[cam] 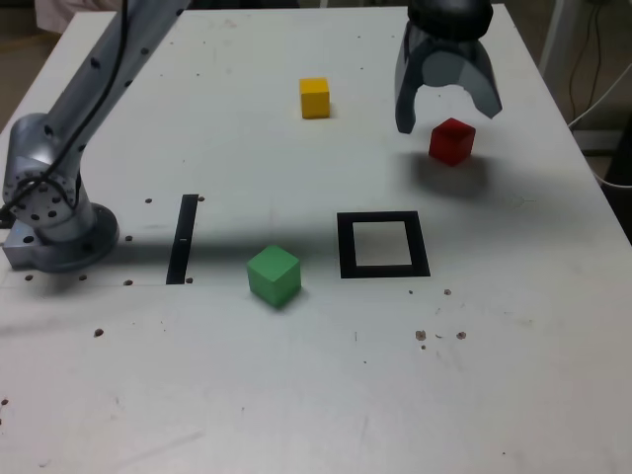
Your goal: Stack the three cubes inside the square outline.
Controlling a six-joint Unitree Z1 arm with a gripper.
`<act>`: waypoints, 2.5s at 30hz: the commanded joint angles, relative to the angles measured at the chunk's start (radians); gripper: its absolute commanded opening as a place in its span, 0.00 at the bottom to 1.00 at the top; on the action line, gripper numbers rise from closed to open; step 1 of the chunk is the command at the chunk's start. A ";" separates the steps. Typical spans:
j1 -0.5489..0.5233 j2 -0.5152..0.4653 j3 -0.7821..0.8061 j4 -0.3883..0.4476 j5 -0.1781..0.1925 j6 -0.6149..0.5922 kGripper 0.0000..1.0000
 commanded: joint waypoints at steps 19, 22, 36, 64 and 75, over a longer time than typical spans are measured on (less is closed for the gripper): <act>0.026 0.110 -0.069 -0.021 0.005 0.003 0.91; 0.026 0.120 -0.074 -0.024 0.003 0.003 0.90; 0.026 0.139 -0.090 -0.019 -0.017 0.006 0.75; 0.000 0.086 -0.129 0.036 0.021 0.005 0.49; -0.064 -0.098 -0.019 0.049 0.005 -0.010 0.49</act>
